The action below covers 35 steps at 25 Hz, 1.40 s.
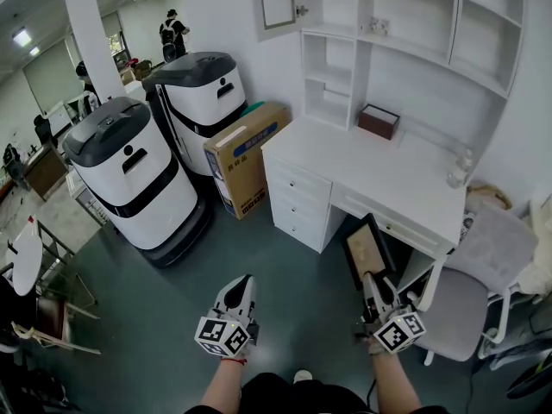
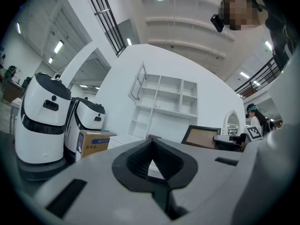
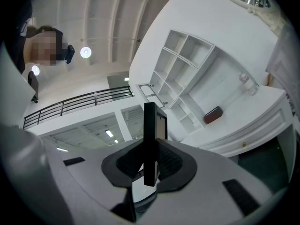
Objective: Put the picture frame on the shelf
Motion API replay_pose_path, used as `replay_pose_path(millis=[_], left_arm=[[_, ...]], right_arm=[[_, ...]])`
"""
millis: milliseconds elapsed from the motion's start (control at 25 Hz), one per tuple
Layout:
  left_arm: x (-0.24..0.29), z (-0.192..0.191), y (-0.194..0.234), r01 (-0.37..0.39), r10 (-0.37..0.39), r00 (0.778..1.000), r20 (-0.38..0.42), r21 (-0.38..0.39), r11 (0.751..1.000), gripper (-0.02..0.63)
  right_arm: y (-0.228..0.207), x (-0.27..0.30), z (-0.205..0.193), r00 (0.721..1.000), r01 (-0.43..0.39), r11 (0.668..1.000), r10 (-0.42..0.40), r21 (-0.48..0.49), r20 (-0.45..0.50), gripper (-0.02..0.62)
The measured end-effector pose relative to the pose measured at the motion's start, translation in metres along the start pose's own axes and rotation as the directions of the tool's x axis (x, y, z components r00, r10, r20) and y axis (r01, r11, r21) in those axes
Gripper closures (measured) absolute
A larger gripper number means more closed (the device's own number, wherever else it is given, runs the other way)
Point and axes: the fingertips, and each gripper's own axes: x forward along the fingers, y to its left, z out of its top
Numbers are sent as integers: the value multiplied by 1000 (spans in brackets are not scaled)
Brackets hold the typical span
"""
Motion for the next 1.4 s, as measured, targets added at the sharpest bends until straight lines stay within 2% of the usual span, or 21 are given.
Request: replay_pose_path(millis=[440,1120,1400], left_arm=[[61,1,47,-9,9,1000,1,0,1000,601],[225,25,168,112,-113,992,-62,-18,994,602],[274,30,217,151,-152,985,-79,-26,988,601]], right_arm=[[-28,71,-6,1000,-7,1000,7,2,3,531],[-78,243,-16,995,95,995,-95,4,34,531],[-89,304,-23,989,135,991,-135,5,58,531]])
